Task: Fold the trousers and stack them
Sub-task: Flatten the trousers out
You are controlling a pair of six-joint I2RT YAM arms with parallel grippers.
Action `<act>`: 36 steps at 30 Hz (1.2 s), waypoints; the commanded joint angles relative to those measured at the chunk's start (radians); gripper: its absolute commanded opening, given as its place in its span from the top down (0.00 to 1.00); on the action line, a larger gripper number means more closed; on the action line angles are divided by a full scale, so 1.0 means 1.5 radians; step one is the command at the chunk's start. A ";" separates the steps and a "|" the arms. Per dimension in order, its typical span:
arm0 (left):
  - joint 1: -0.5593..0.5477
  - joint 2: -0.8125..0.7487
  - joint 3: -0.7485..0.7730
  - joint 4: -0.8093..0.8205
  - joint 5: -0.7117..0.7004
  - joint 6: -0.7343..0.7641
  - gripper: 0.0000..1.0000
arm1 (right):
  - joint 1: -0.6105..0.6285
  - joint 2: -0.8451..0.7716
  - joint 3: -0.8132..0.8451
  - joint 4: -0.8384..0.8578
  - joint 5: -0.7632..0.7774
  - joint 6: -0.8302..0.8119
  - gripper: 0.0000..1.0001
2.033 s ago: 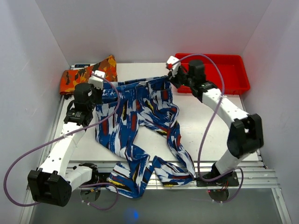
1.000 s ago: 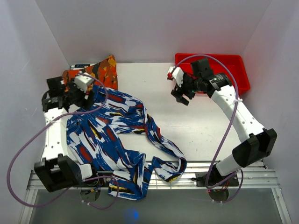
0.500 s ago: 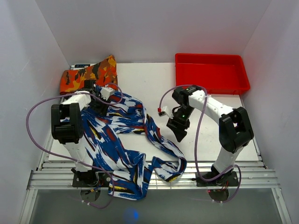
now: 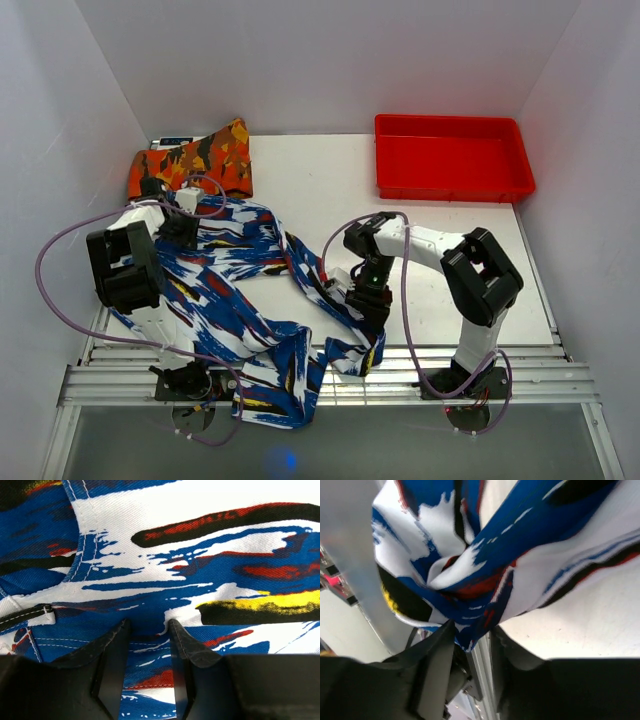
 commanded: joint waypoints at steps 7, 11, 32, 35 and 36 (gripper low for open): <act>0.021 -0.006 -0.048 -0.085 -0.007 -0.041 0.56 | -0.087 0.047 0.049 0.188 0.171 0.058 0.92; 0.025 -0.028 -0.066 -0.084 -0.002 -0.043 0.60 | -0.210 0.095 0.205 0.224 0.266 0.045 0.92; 0.025 -0.062 -0.047 -0.136 0.043 -0.053 0.55 | -0.405 -0.215 -0.021 0.203 0.219 -0.226 0.28; 0.025 -0.062 -0.047 -0.136 0.045 -0.056 0.55 | -0.409 -0.233 -0.053 0.203 0.170 -0.172 0.26; 0.025 -0.062 -0.047 -0.136 0.046 -0.055 0.54 | -0.409 -0.239 -0.061 0.206 0.154 -0.161 0.25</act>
